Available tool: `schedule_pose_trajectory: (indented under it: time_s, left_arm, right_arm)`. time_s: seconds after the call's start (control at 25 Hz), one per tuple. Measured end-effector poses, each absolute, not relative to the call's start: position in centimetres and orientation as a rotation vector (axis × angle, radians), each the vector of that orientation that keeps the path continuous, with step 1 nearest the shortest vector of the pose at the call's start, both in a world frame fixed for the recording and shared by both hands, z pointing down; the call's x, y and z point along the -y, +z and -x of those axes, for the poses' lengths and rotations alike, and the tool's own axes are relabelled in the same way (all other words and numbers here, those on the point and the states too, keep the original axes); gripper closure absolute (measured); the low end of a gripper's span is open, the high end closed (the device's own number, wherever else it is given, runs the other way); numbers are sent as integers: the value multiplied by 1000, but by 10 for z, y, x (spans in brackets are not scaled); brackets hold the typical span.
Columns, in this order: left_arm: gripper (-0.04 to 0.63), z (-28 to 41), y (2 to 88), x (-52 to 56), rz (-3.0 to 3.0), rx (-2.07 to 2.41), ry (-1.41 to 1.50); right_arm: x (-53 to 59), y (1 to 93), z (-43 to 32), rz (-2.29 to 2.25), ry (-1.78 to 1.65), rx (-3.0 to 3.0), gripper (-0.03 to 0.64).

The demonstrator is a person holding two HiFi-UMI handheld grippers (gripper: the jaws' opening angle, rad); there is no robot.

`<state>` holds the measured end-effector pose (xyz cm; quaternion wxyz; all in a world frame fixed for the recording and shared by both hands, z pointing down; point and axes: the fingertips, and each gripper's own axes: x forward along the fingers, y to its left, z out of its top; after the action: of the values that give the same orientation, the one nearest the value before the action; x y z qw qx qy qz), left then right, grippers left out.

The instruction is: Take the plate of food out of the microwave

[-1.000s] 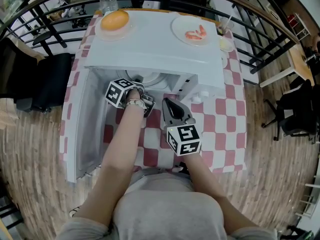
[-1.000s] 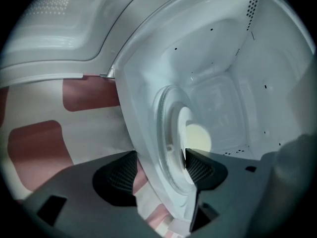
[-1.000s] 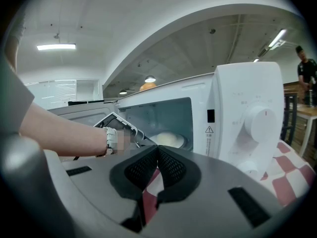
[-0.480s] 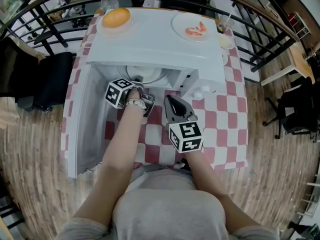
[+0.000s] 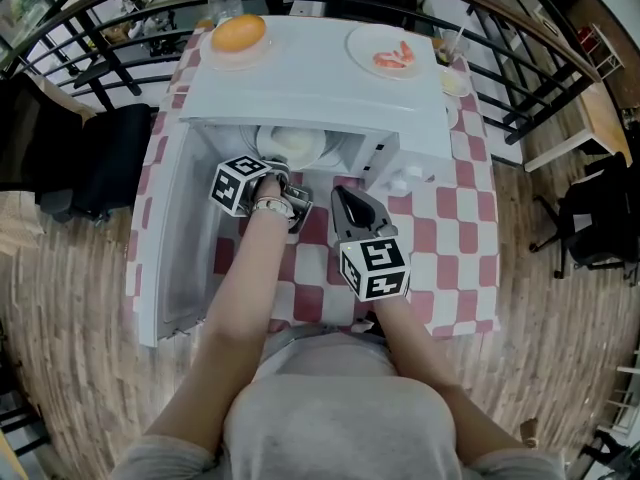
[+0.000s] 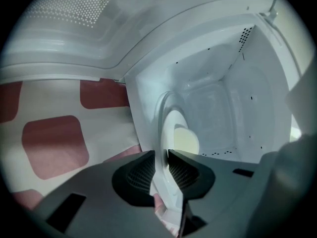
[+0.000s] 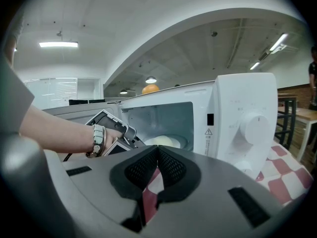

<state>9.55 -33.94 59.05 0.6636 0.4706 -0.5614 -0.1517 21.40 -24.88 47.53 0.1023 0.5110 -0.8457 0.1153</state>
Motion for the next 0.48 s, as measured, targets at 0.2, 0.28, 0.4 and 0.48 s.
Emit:
schedule_pose_trajectory:
  time_s: [0.2, 0.28, 0.4, 0.48]
  left_arm:
    - [552, -95, 583, 339, -1063, 1263, -358]
    - [554, -94, 582, 338, -1062, 1254, -367]
    - [558, -94, 580, 337, -1073, 1242, -391]
    - [564, -94, 577, 337, -1089, 1233, -413]
  right_arm:
    - [247, 472, -214, -1510, 326, 2499, 594]
    - [246, 471, -215, -1515, 325, 2497, 594]
    - [245, 470, -214, -1516, 321, 2498, 594]
    - [245, 470, -214, -1515, 318, 2499, 594]
